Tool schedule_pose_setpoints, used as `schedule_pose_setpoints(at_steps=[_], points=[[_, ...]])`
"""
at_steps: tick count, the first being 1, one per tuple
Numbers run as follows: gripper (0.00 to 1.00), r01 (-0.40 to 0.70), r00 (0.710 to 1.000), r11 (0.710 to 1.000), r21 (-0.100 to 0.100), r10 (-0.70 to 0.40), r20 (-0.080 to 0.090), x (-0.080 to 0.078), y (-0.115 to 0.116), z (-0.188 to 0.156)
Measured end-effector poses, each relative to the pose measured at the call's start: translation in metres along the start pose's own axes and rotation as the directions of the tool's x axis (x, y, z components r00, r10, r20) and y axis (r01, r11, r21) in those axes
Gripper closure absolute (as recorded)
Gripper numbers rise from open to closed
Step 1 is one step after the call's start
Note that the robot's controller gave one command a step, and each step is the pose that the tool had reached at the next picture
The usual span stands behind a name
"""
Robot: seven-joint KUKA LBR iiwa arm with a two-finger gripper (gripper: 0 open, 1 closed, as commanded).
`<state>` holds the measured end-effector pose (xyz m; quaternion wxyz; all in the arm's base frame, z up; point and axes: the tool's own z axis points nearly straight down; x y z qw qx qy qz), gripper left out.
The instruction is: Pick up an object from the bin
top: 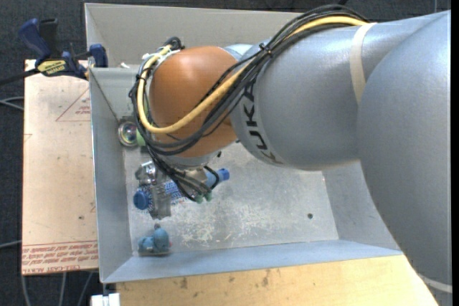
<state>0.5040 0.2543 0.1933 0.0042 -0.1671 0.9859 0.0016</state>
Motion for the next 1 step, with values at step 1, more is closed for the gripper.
schedule_pose_setpoints(at_steps=[1], points=[[1.00,0.458,0.889,0.889,-0.001,-0.458,-0.006,0.0348,-0.0421,-0.0502]])
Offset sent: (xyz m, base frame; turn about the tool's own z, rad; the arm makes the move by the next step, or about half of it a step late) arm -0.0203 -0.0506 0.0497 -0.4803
